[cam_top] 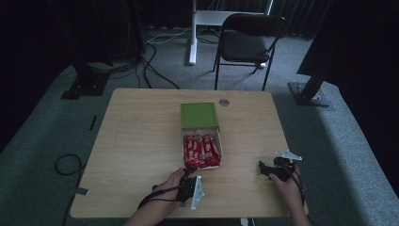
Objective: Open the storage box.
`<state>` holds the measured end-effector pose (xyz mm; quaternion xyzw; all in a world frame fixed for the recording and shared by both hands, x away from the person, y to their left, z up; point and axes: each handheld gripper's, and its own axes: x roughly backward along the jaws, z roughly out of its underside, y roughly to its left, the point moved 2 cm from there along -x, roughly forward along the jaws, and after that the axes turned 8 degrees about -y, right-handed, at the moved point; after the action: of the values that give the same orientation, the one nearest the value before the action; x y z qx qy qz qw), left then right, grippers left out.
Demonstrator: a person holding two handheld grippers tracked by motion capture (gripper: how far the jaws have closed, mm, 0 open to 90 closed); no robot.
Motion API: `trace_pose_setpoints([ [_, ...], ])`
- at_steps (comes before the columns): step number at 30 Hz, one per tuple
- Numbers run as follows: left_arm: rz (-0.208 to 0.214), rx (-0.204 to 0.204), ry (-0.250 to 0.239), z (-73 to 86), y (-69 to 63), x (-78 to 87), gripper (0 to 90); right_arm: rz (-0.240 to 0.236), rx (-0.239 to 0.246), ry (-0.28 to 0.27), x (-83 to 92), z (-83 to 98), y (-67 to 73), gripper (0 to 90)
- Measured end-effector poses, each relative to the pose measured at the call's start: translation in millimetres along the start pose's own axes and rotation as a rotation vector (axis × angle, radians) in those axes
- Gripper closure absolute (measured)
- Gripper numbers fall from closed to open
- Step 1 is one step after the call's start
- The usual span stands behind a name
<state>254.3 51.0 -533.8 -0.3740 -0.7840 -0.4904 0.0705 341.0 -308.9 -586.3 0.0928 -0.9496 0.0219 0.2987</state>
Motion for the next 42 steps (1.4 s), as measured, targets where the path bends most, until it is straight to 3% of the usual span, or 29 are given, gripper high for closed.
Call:
trace_pose_setpoints([
  [8,-0.004,0.07,-0.01,17.6,4.2,13.0,57.7,0.0,0.0,-0.001,-0.1,0.0,0.0,11.3],
  [13,0.003,0.144,-0.007,33.9,5.6,24.0,56.9,0.0,-0.001,-0.001,-0.1,0.0,0.1,11.4],
  [15,0.003,0.144,-0.007,33.9,5.6,24.0,56.8,0.0,0.0,-0.001,-0.1,0.0,0.0,11.4],
  [16,-0.008,0.204,-0.011,43.5,8.3,28.3,56.6,0.0,0.0,-0.001,-0.1,0.0,0.0,11.4],
  [17,-0.016,0.224,-0.011,46.4,10.0,29.5,56.5,0.0,0.0,-0.002,-0.1,0.0,0.0,11.3],
  [20,-0.023,0.259,-0.014,52.3,13.2,31.7,56.0,0.0,0.001,-0.002,-0.2,0.1,-0.1,11.3],
  [21,-0.034,0.296,-0.017,57.3,17.1,33.7,56.0,0.0,0.001,-0.002,-0.2,0.1,-0.1,11.4],
  [23,-0.053,0.326,-0.02,63.1,22.1,35.7,55.9,0.0,0.001,-0.002,-0.2,0.1,-0.1,11.4],
  [26,-0.066,0.348,-0.02,68.5,26.0,36.9,55.9,0.0,0.001,-0.002,-0.2,0.1,-0.1,11.4],
  [27,-0.074,0.386,-0.027,75.5,30.2,37.4,55.9,0.0,0.001,-0.002,-0.2,0.1,-0.1,11.4],
  [31,-0.085,0.454,-0.043,88.2,35.9,35.9,53.6,0.0,0.003,-0.002,-0.2,0.1,-0.2,11.4],
  [33,-0.087,0.513,-0.058,94.5,38.9,35.6,53.5,0.0,0.003,-0.001,-0.1,0.1,-0.2,11.3],
  [39,-0.107,0.583,-0.053,107.3,43.7,34.9,55.5,0.0,0.003,-0.002,-0.2,0.1,-0.2,11.3],
  [42,-0.121,0.64,-0.045,117.4,45.2,34.1,53.0,0.002,0.002,-0.002,-0.2,0.1,-0.3,11.3],
])
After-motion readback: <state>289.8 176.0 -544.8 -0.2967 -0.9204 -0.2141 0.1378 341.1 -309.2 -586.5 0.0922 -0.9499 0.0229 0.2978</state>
